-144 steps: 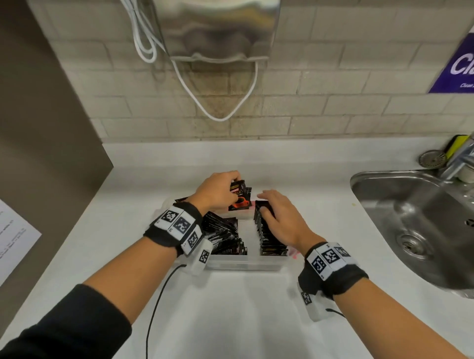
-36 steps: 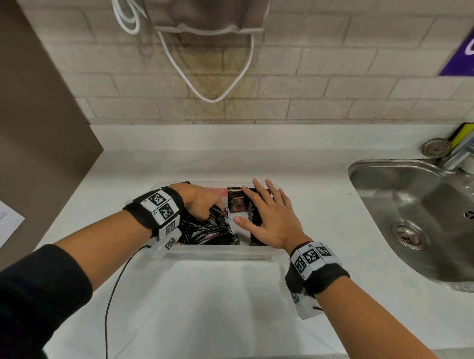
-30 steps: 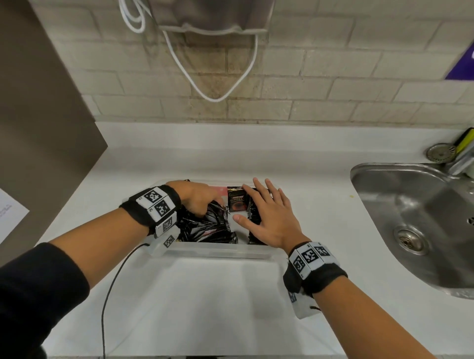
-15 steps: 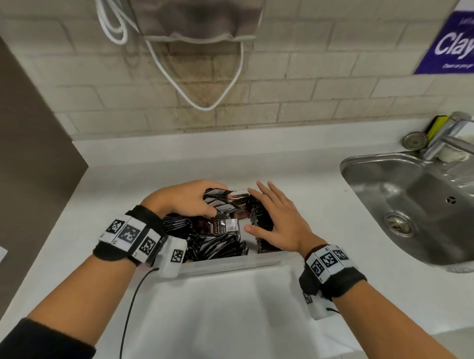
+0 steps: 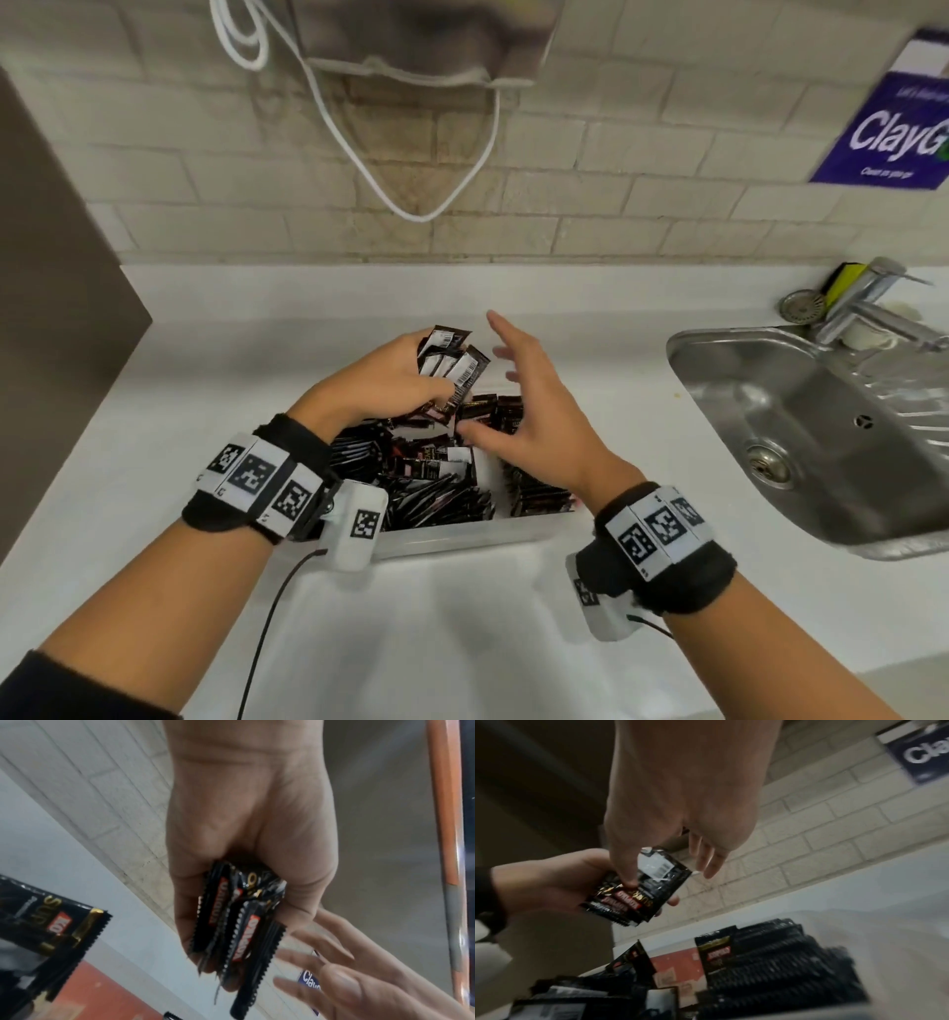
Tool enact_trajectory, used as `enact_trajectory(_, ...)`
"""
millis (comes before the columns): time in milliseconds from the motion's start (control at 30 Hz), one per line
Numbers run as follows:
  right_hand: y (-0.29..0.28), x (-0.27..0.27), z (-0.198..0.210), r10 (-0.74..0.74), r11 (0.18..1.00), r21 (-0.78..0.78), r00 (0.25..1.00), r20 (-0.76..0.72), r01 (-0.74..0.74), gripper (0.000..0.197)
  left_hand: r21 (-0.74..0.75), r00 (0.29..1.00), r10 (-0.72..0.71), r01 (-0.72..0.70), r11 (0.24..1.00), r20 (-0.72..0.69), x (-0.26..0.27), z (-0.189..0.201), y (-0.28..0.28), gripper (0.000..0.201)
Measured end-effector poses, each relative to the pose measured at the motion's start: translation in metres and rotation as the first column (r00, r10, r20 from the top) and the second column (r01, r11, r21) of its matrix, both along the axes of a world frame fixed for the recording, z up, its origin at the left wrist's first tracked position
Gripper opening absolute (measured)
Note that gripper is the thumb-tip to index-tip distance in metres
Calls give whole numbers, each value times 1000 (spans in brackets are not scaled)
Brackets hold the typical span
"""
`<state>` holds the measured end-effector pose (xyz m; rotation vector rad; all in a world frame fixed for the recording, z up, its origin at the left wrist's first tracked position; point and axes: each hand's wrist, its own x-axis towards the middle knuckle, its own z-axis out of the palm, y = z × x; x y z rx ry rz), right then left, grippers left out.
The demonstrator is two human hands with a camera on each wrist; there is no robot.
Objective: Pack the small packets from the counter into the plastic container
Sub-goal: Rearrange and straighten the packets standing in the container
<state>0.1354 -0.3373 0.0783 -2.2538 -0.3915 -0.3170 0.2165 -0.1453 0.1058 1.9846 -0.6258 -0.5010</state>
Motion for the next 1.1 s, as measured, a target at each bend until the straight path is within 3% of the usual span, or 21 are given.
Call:
enact_trajectory(133,20,8,3,55,990,-127,998,17,-52,140,-64,996,1,-7,998,-89,-7,5,-9,41)
enact_trajectory(267,29,15,1,53,995,-88,998,24,-51,148,-131,974,17,-48,990,-224,-16,9,-21,36)
enact_trajectory(467,27,20,-1,24,992,-123,991,132,-7,130,-174,917,20,-97,980,-399,-19,9,-27,47)
enact_trajectory(567,24,19,-2,37,999,-44,992,117,-32,119,-190,907,0,-88,978,-421,-20,9,-28,55)
enact_trajectory(667,23,20,-5,77,997,20,996,53,-78,119,-186,895,1,-94,978,-447,-20,8,-28,40)
enact_trajectory(767,23,20,-7,91,996,-15,991,94,-90,120,-178,876,-23,-71,981,-481,-20,7,-25,34)
enact_trajectory(900,22,20,0,63,994,-101,987,146,-48,90,-159,871,-35,-49,986,-490,-21,12,-26,33)
enact_trajectory(1033,14,23,12,47,996,79,998,46,-50,72,-286,837,-67,-109,952,-543,-18,13,-25,70)
enact_trajectory(1100,5,24,18,90,970,234,991,-100,-65,71,-338,818,-120,-96,936,-563,-15,17,-19,71)
